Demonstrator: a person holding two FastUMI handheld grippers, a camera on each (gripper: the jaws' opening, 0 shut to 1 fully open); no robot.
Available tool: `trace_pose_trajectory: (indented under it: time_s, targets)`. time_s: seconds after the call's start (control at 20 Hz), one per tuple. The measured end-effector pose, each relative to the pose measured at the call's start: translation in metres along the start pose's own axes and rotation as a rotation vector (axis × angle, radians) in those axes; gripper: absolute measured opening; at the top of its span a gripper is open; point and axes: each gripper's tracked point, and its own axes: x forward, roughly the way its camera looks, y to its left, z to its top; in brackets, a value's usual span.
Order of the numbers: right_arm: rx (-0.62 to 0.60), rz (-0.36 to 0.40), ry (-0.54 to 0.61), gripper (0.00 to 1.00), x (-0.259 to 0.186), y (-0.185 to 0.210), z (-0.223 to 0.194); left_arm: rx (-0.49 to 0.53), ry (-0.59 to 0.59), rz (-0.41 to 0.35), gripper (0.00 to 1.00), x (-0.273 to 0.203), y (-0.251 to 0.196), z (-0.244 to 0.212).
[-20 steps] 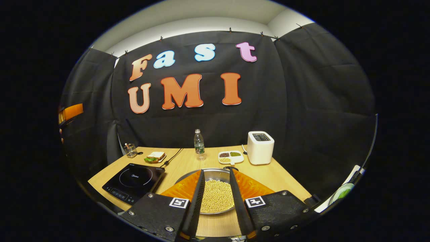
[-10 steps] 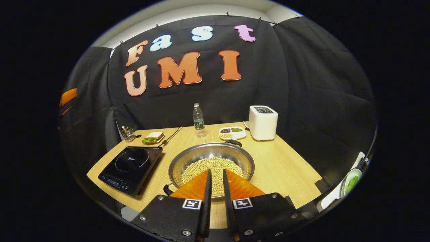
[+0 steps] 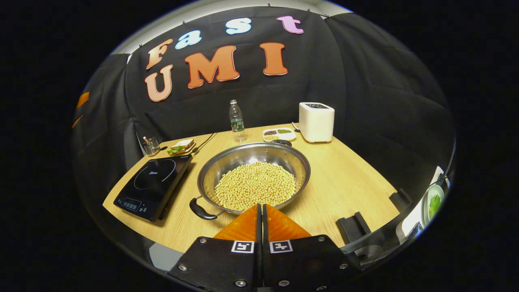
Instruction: First push the handle of the pot to place it horizontally, then grasp the pot with both hands and set it on the induction cooktop.
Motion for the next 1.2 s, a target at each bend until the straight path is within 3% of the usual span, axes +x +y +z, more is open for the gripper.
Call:
trace_pose_trajectory:
  time_s: [0.5,1.2]
  targets:
    - [0.009,0.025,0.126,0.00,0.018,0.023,-0.059,0.006,-0.020,0.005,0.95,-0.005,0.005,0.010]
    - [-0.060,0.100,0.146,0.00,0.043,0.084,-0.049,0.018,-0.018,0.049,0.95,-0.004,0.030,0.012]
